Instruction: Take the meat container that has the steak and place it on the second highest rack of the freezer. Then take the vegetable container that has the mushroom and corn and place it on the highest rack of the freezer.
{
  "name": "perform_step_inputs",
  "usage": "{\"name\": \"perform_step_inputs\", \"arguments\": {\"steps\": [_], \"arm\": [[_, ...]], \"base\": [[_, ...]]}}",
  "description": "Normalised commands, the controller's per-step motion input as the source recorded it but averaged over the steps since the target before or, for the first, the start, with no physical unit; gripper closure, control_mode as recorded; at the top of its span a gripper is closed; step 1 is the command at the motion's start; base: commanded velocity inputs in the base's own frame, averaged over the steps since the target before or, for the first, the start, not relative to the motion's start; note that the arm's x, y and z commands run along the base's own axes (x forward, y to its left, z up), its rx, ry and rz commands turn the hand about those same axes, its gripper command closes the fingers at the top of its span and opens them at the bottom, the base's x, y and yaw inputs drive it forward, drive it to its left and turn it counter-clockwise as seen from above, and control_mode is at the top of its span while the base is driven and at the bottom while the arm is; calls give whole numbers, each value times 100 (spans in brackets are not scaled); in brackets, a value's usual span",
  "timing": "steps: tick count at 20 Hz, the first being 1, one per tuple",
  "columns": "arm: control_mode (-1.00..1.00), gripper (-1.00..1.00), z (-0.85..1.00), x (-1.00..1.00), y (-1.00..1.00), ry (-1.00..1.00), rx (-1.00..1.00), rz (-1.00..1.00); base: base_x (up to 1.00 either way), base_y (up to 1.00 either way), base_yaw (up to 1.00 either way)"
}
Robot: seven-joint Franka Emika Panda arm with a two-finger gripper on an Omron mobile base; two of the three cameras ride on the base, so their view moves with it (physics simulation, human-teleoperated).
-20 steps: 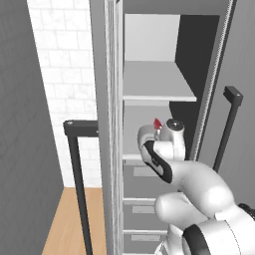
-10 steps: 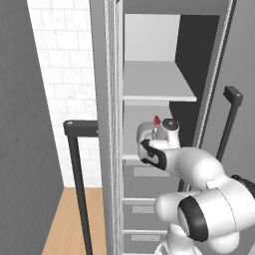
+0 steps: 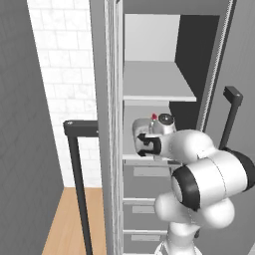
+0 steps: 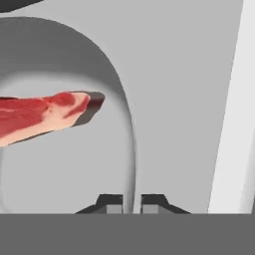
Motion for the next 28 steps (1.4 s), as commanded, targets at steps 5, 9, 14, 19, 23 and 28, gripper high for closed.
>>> {"name": "perform_step_inputs", "arguments": {"steps": [5,9,14,19,23,28], "arm": [[-100,100,-6,42,0,-3,0,0],[-100,100,-15,24,0,-10,-1,0],[-100,100,-27,18,0,-13,-2,0],[-100,100,-9,12,0,-5,0,0],[-100,100,0,17,0,-2,0,0],[-100,100,0,0,1,-1,0,-1]], "base": [[0,0,0],[0,0,0],[0,0,0],[0,0,0],[0,0,0],[0,0,0]]}}
